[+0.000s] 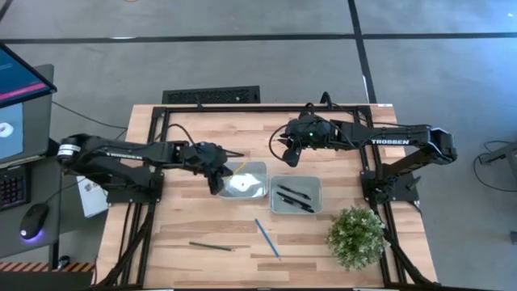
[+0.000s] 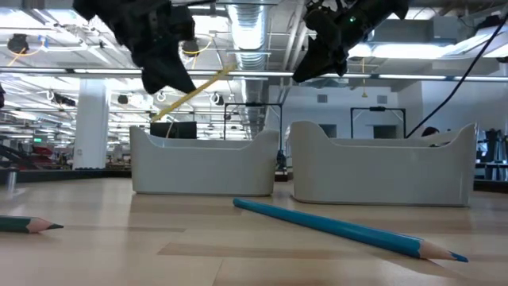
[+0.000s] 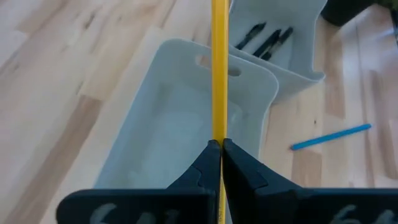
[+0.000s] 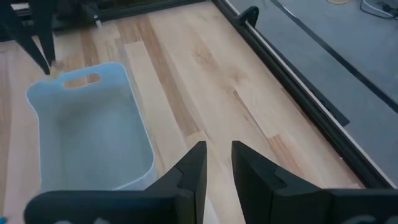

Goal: Sort pens & pencils
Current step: Put the yellow pencil into the left gray bin

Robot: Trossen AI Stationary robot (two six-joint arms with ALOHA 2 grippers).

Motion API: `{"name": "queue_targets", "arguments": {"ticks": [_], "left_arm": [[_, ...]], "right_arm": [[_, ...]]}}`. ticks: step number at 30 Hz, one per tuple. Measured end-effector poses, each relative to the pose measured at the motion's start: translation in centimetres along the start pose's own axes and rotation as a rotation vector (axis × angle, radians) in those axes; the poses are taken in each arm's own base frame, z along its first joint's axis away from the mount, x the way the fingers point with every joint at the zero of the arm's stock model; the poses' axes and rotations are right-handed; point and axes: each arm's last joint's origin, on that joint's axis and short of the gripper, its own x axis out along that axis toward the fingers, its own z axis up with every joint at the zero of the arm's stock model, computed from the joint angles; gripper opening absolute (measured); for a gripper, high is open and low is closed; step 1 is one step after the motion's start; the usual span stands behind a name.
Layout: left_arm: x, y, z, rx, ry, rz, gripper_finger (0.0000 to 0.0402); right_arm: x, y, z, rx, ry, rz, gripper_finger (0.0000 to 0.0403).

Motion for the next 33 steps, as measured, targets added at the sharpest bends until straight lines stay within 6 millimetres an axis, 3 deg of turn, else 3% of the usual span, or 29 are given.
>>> {"name": "queue_targets", "arguments": {"ticks": [10,17,33], "left_arm": [[4.2,0.7,-1.0,-0.030,0.137,-0.015,0.0000],[6.0,1.5,-1.8,-0.062,0.224,-0.018,0.0000],[6.4,2.0,-1.9,-0.095,0.255,-0.056,0.0000]], "right_arm": [[0.0,0.0,-0.1,-0.002,0.015,-0.001,0.0095],[0.0,0.0,-0.2,-0.002,0.020,-0.001,0.0095],[0.0,0.0,-0.4,-0.006,0.044,-0.002,0.0095]]}}
